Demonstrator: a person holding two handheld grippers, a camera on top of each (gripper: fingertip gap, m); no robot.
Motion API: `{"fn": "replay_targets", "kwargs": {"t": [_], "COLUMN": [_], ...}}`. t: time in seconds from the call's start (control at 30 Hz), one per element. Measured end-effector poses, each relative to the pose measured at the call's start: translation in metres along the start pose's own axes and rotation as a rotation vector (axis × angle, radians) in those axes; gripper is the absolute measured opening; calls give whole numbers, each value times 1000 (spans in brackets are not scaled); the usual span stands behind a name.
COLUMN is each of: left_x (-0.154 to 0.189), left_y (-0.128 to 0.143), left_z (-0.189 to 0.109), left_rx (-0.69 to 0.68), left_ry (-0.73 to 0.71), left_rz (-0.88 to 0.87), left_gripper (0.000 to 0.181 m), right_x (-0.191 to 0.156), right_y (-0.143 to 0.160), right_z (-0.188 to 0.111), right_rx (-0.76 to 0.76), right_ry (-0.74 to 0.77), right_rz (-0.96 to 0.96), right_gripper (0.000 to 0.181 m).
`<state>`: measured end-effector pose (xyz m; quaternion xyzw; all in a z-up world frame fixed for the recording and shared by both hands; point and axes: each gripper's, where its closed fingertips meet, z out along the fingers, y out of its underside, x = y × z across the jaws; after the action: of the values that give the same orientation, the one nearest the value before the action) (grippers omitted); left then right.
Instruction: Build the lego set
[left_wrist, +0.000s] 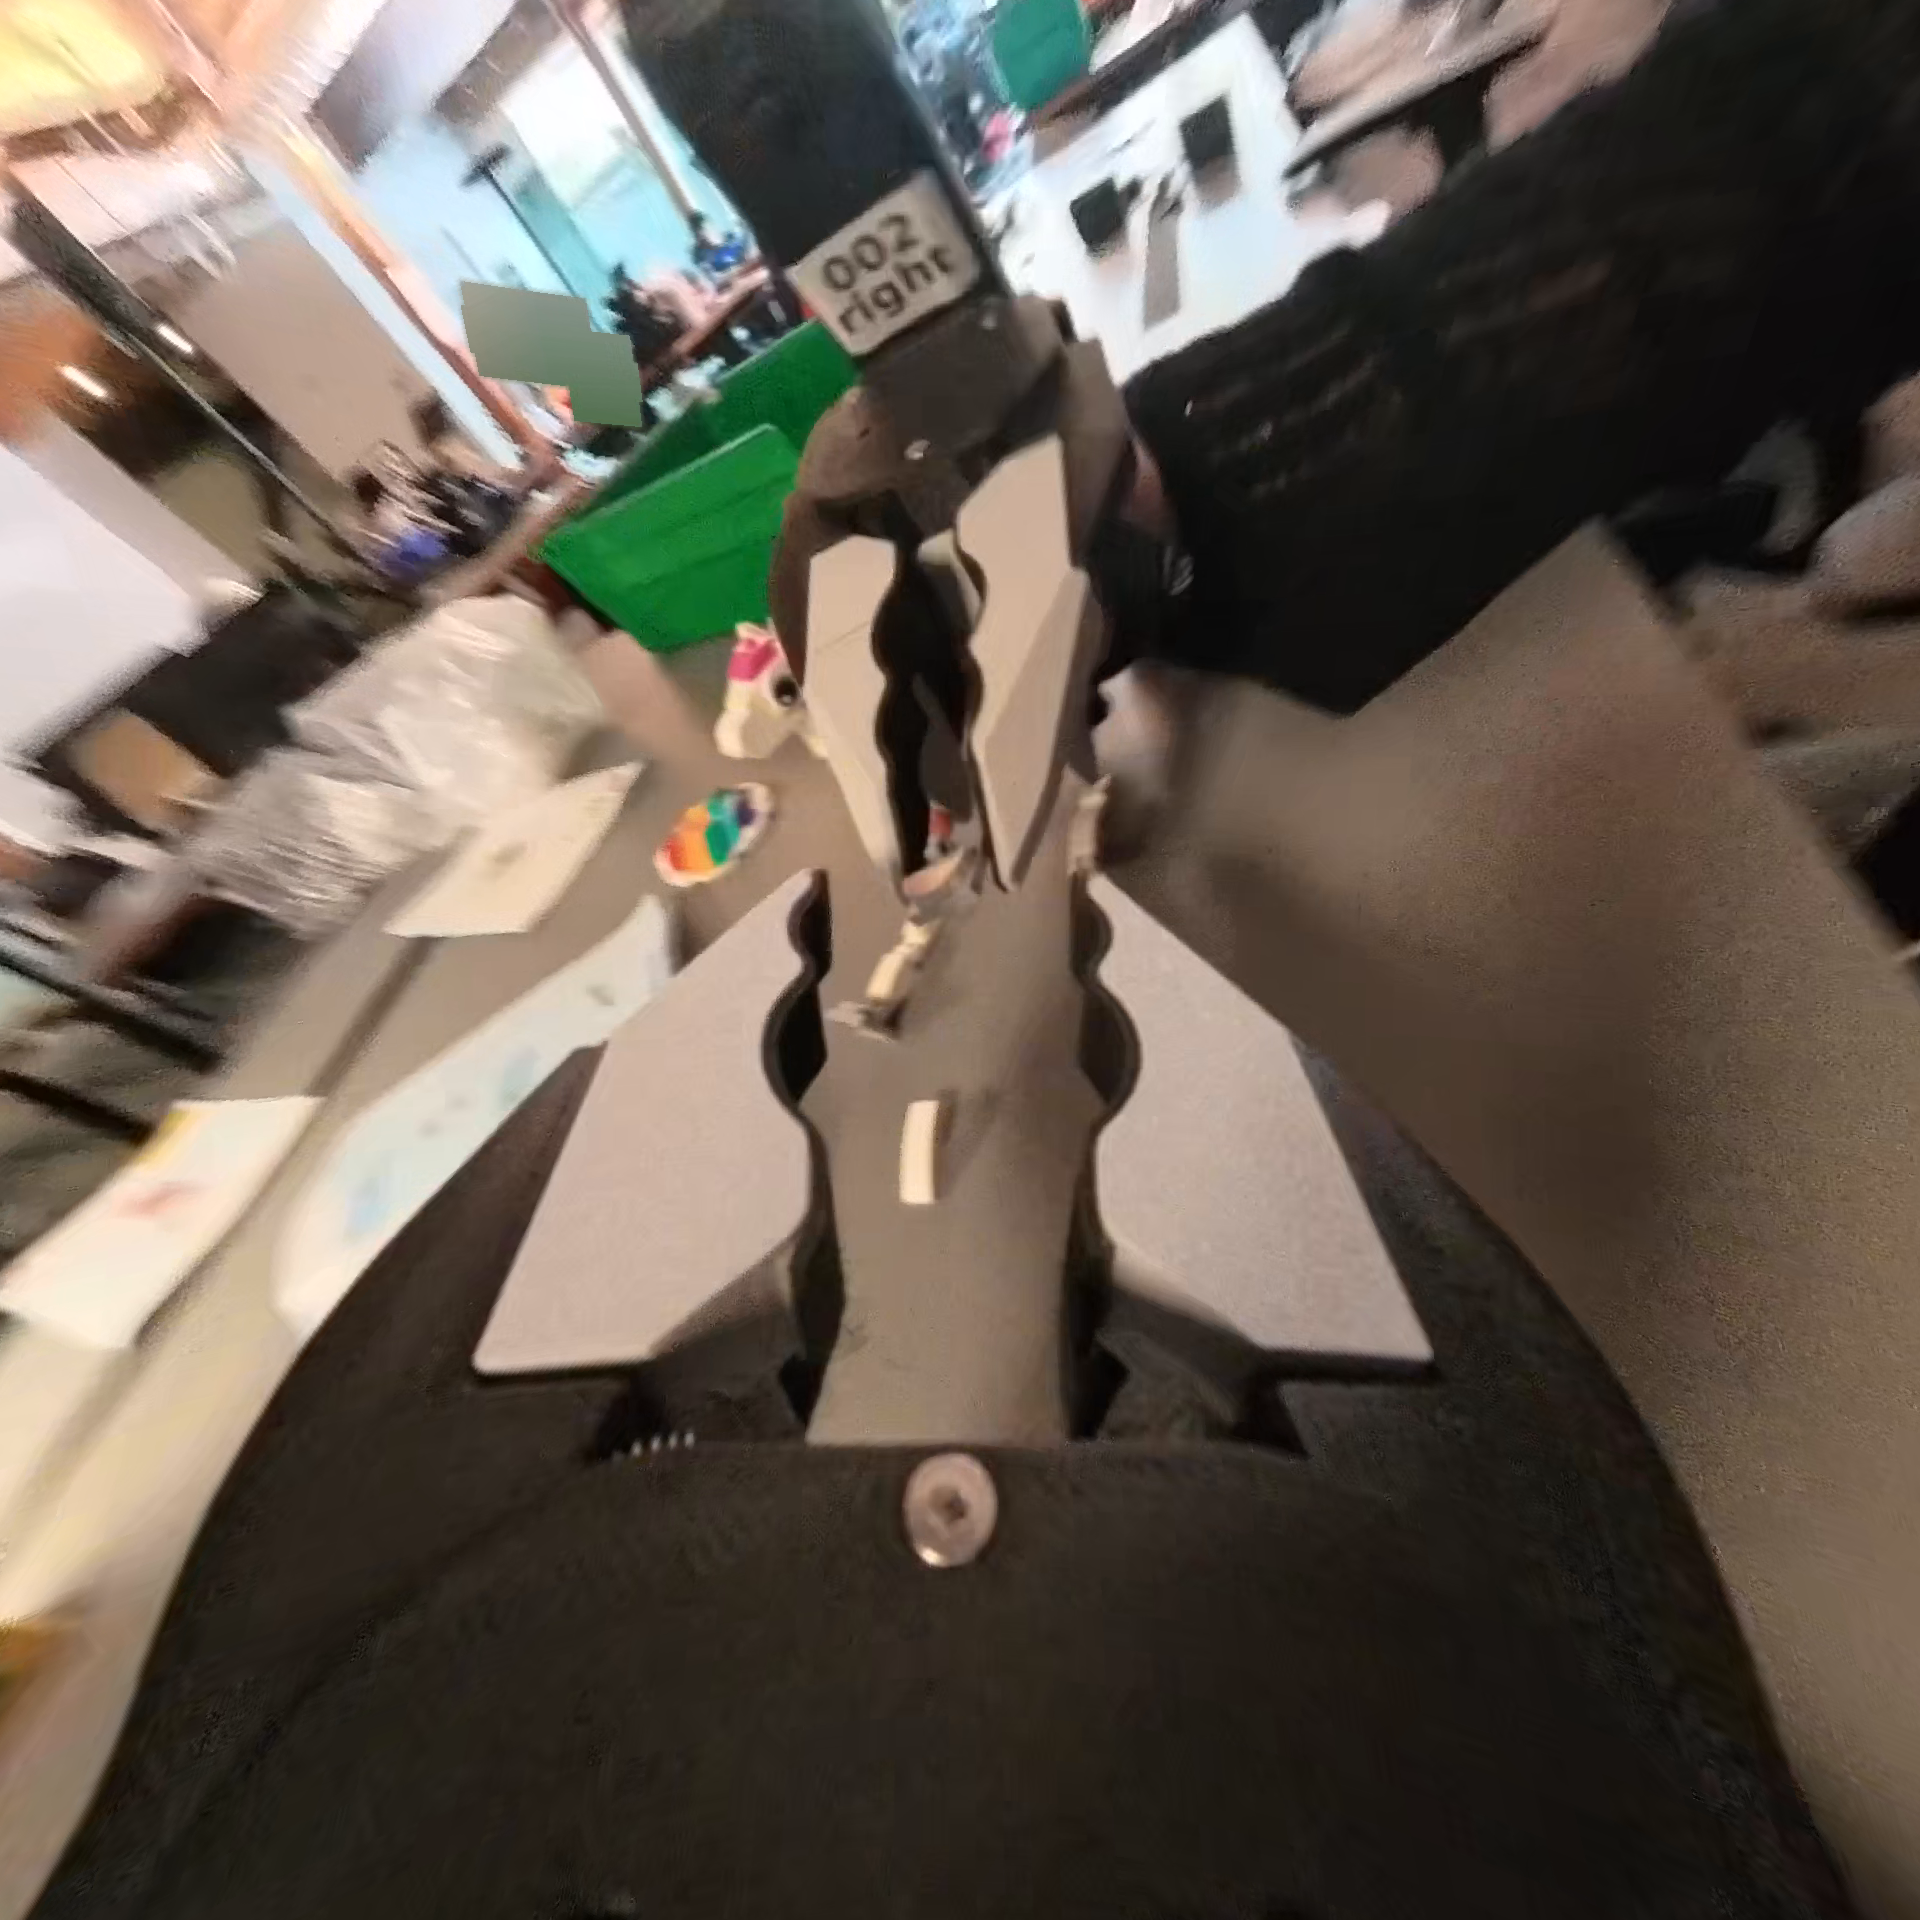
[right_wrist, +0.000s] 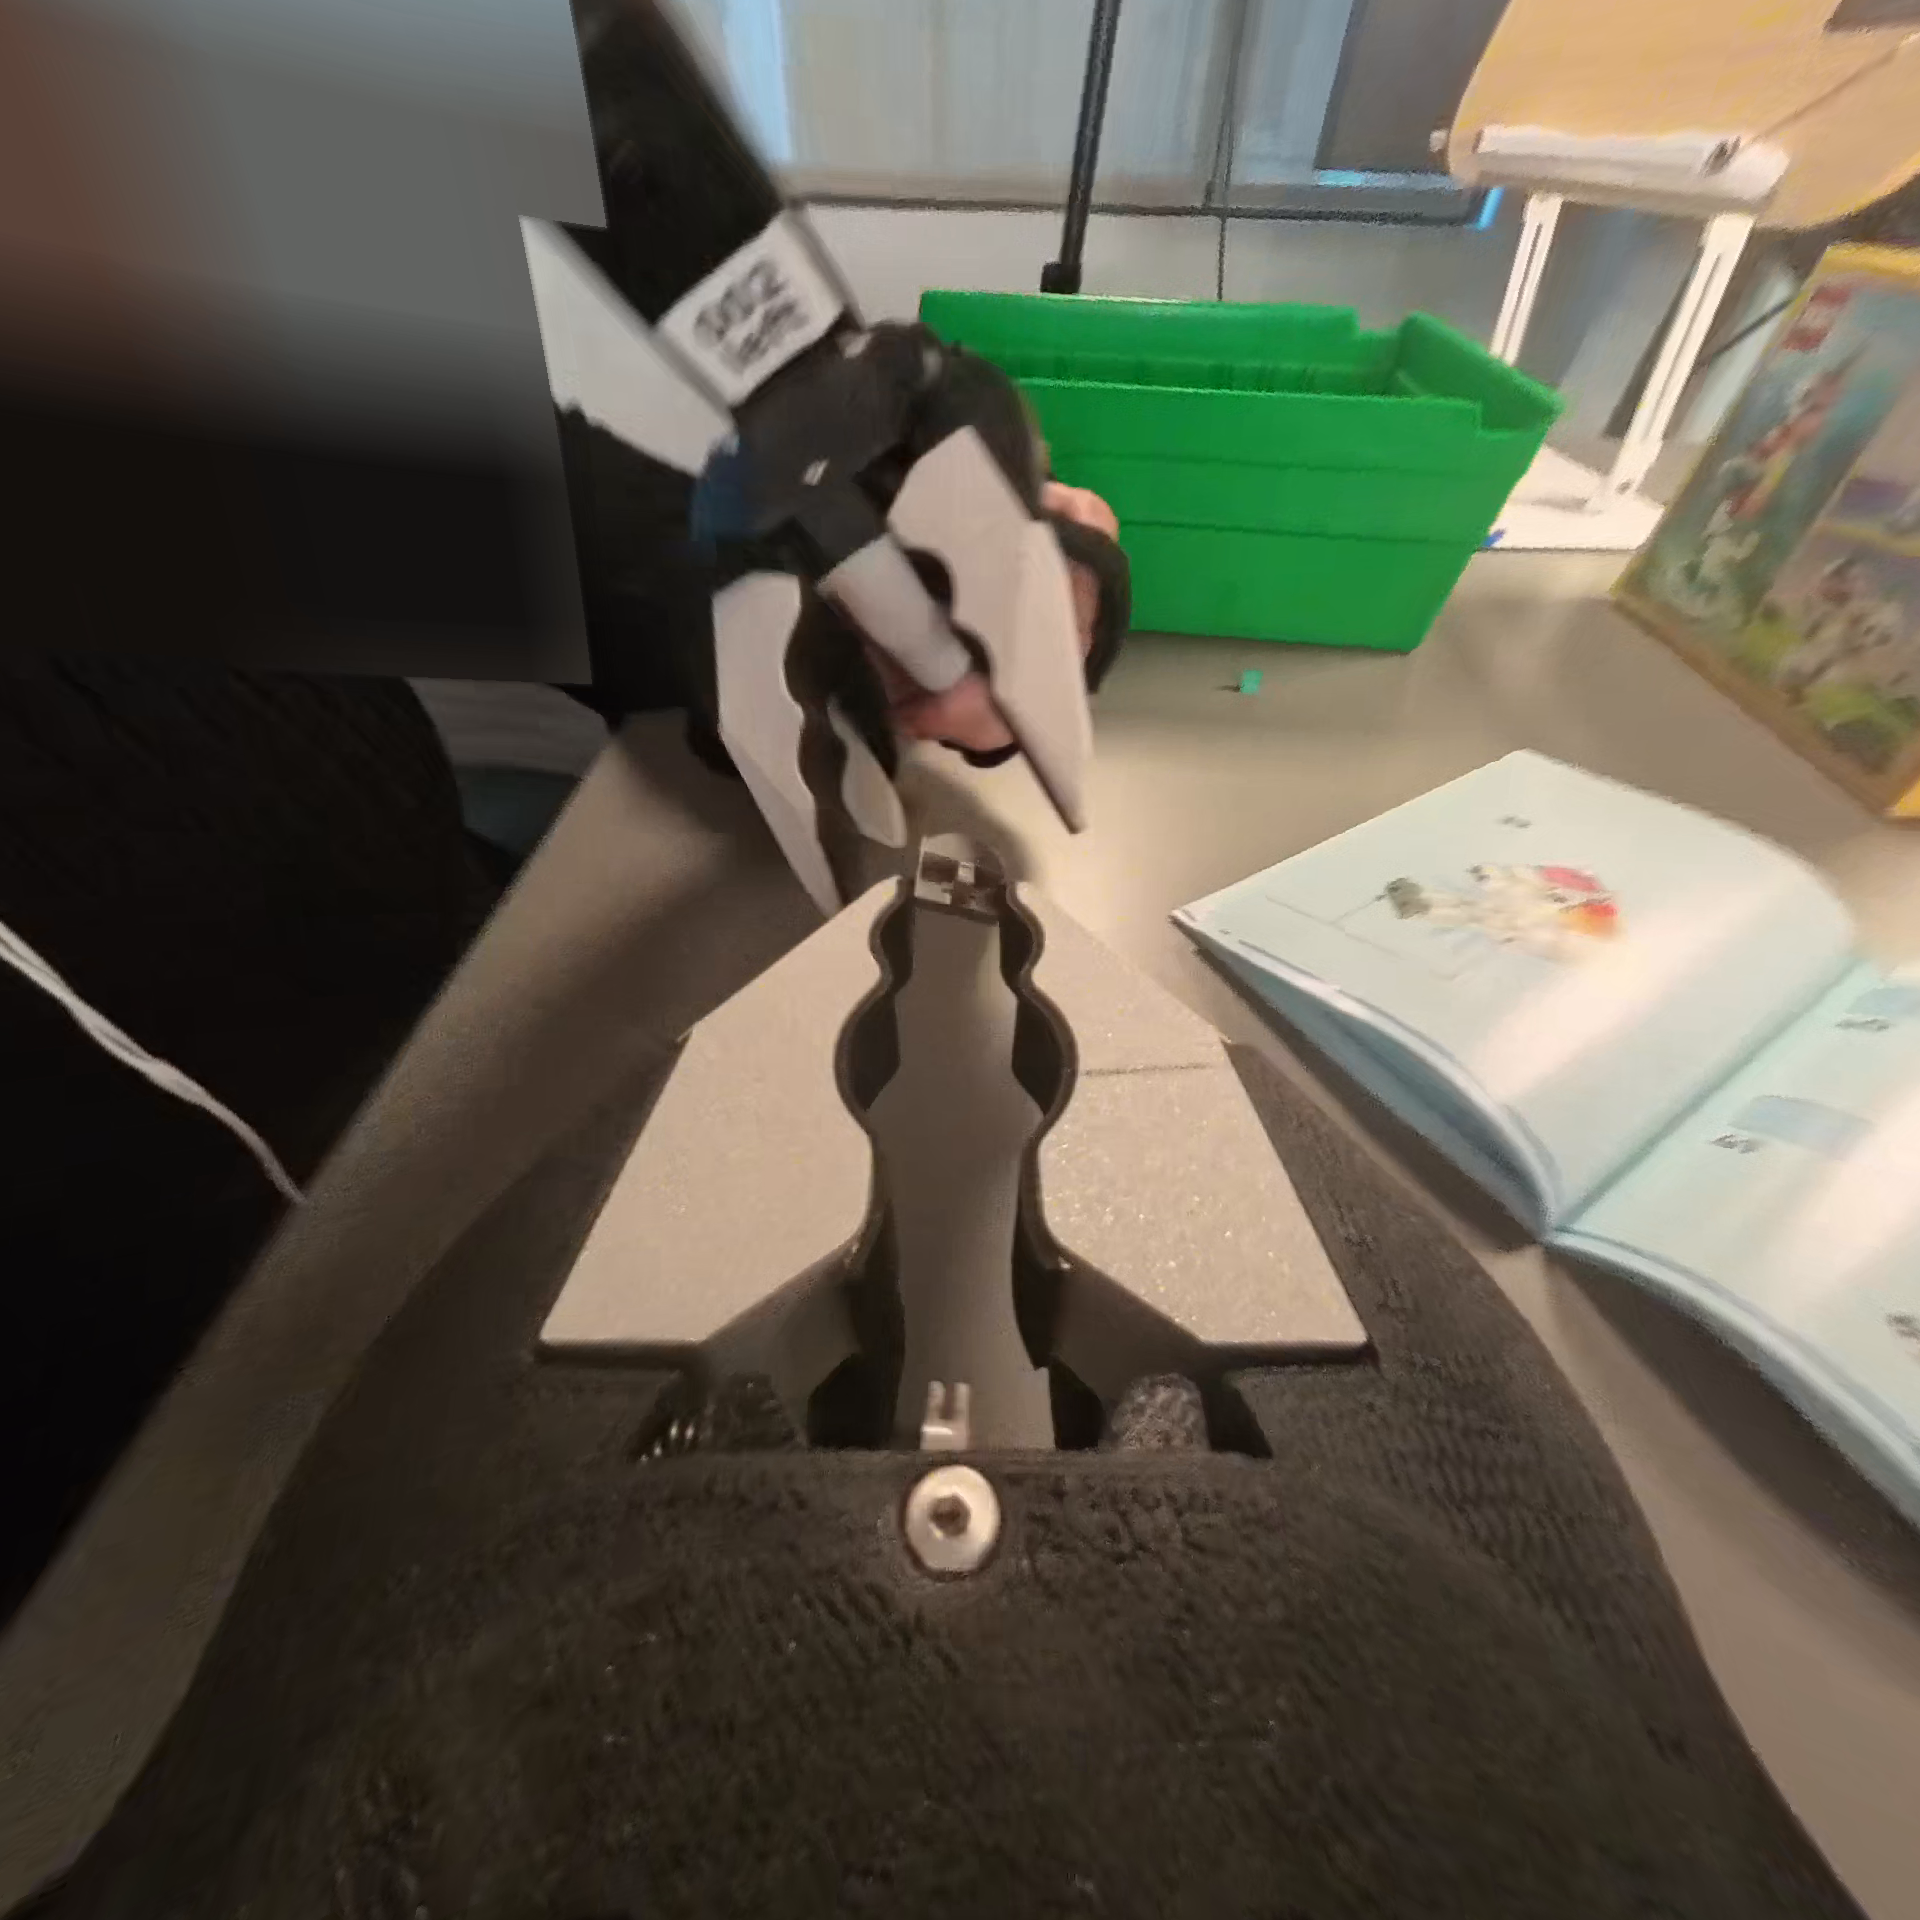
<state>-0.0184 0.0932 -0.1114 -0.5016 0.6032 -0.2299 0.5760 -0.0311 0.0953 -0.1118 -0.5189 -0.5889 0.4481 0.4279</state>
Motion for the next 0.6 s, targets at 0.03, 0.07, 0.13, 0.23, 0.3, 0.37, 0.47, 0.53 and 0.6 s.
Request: {"fn": "replay_targets", "kwargs": {"t": [0.03, 0.07, 0.13, 0.23, 0.3, 0.37, 0.47, 0.53, 0.6], "left_x": [0, -1, -3, -2, 0, -1, -3, -7, -9], "left_y": [-2, -4, -5, -3, -4, -1, -1, -1, -1], "left_z": [-1, -2, -5, -6, -5, -4, -4, -3, -3], "left_rx": [22, 43, 73, 69, 73, 58, 61, 72, 84], "left_ry": [37, 61, 92, 118, 129, 122, 120, 130, 170], "left_rz": [-85, -148, -215, -253, -244, -239, -288, -372, -482], "left_gripper": [45, 41, 30, 21, 14, 14, 14, 23, 29], "right_x": [-1, -3, -4, -2, -1, 0, 3, 4, 5], "right_y": [1, 0, -1, 0, 0, 1, 1, -2, -9], "right_z": [0, 0, 2, 2, 2, 1, 1, 0, -3], "right_rx": [-9, -8, -12, -16, -16, -25, -30, -16, 14], "right_ry": [16, 25, 39, 65, 73, 87, 115, 138, 166], "right_rz": [-68, -120, -173, -219, -231, -251, -280, -307, -346], "right_gripper": [14, 15, 15, 15, 14, 14, 14, 14, 14]}}
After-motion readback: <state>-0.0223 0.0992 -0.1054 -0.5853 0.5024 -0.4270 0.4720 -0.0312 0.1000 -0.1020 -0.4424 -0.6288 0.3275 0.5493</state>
